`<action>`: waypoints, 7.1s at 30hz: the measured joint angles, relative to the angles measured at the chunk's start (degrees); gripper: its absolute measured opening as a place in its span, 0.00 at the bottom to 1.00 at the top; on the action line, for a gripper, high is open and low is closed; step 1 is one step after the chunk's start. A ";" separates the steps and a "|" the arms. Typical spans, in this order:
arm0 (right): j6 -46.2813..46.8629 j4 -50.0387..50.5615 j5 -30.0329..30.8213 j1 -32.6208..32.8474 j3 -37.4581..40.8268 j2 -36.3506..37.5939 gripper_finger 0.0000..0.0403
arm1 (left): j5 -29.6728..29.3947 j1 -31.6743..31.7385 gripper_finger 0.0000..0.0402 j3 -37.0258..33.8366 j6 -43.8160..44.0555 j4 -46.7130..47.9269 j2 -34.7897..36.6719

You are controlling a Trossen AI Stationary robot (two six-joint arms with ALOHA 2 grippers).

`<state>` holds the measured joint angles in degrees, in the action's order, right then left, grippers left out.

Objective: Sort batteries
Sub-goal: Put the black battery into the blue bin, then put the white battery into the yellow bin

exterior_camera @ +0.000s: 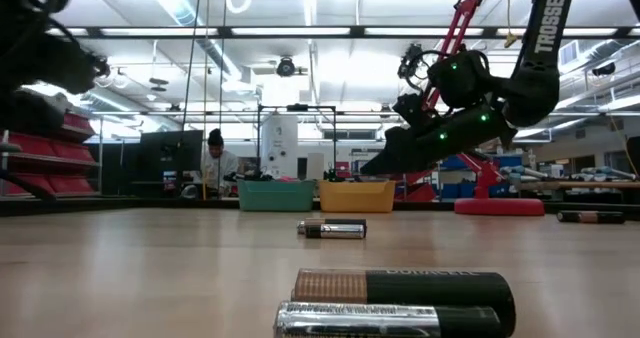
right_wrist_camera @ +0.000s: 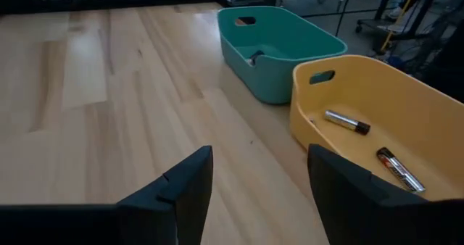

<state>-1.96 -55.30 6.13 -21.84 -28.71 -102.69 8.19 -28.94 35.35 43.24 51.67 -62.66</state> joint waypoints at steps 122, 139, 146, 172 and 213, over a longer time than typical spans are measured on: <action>-8.53 2.77 1.28 -1.05 -0.04 0.00 0.46 | -20.09 6.56 0.19 -4.63 11.03 -19.56 -9.06; -8.74 0.72 1.15 -1.05 -0.04 0.00 0.46 | -26.15 35.93 0.18 6.16 -14.35 -21.70 -9.02; -8.74 0.47 0.99 -1.05 -0.04 0.00 0.46 | -26.24 49.49 0.18 8.04 -28.53 -34.20 -9.00; -4.19 -9.39 -10.43 1.90 -0.15 0.00 0.46 | -19.45 67.96 0.37 21.89 -39.89 -51.41 -34.01; 7.34 1.89 -11.81 23.78 -0.17 -0.28 0.44 | -15.92 33.23 0.47 16.84 -31.17 -42.58 -28.67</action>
<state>5.38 -53.41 -5.68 1.94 -28.88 -102.98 -7.73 4.29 52.19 12.06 9.10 -91.33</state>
